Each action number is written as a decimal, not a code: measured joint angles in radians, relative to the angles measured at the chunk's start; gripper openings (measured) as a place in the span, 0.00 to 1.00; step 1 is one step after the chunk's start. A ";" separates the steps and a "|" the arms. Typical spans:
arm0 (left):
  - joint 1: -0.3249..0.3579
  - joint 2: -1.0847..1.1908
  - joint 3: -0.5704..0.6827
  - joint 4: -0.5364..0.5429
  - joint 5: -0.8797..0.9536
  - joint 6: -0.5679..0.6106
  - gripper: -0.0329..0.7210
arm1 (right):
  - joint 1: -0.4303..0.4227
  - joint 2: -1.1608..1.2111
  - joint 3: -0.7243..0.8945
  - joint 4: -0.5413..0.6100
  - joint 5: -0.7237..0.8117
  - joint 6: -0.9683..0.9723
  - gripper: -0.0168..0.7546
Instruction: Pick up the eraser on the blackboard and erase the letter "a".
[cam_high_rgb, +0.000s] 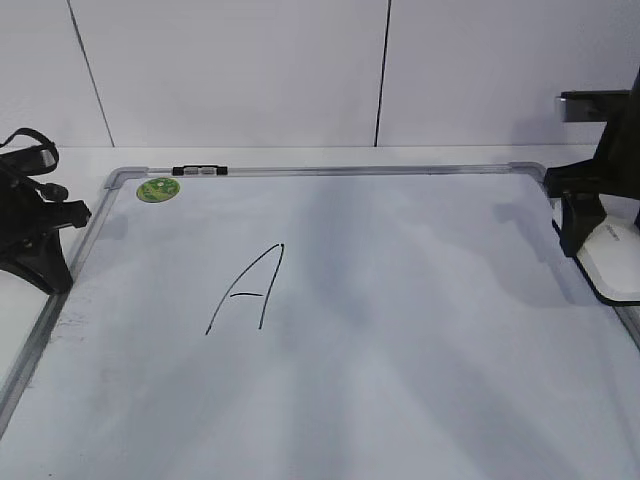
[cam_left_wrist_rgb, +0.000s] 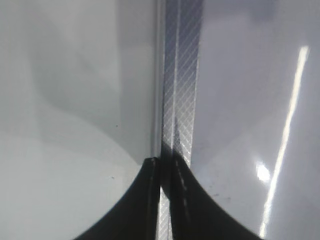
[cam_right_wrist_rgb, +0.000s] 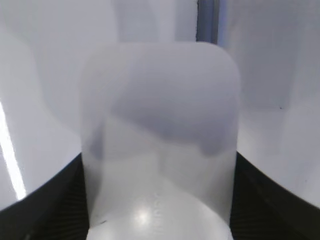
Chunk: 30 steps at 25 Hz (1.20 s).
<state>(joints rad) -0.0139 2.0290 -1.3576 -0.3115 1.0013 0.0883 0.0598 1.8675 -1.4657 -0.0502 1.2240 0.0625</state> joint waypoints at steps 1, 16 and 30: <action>0.000 0.000 0.000 0.000 0.000 0.000 0.07 | -0.003 0.009 0.000 0.004 0.000 -0.004 0.71; 0.000 0.000 0.000 -0.004 0.000 0.001 0.07 | -0.012 0.166 -0.084 0.031 -0.005 -0.030 0.71; 0.000 0.000 0.000 -0.004 -0.002 0.002 0.07 | -0.012 0.202 -0.104 0.015 -0.007 -0.034 0.71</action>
<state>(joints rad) -0.0139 2.0290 -1.3576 -0.3151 0.9995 0.0906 0.0478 2.0693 -1.5696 -0.0356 1.2168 0.0287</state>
